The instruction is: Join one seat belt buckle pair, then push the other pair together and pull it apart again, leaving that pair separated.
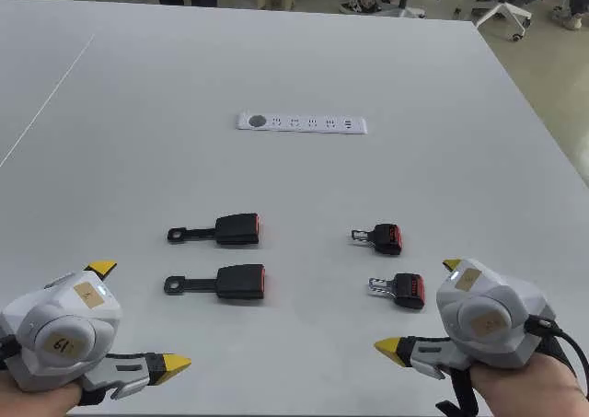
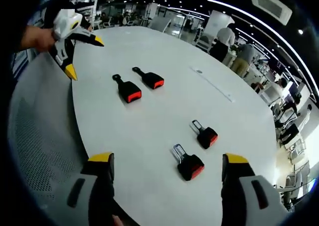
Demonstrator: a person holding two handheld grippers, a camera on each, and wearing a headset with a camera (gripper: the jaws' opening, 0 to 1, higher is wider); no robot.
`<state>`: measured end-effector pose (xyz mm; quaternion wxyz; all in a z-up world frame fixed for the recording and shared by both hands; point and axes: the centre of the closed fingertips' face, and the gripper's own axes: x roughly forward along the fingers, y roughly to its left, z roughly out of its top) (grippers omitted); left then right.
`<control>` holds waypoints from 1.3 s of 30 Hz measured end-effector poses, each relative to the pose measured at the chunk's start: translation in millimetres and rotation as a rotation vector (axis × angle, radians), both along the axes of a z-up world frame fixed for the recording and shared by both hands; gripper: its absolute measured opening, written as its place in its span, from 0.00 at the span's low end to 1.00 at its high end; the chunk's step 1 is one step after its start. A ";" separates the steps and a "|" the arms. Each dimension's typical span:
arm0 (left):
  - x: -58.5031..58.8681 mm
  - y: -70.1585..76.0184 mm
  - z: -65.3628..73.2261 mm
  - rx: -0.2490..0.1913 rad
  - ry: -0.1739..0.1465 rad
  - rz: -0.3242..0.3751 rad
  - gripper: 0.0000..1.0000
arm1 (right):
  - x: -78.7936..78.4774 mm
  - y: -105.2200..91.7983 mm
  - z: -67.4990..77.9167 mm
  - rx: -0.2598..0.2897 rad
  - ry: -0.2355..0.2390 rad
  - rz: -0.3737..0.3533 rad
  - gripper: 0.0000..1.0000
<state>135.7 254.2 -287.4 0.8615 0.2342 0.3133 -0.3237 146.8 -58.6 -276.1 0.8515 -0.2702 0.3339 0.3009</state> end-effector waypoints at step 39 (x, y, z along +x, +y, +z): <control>-4.0 -8.0 26.6 -0.058 -0.039 0.012 0.96 | 2.7 -2.0 12.2 0.026 -0.025 -0.018 0.92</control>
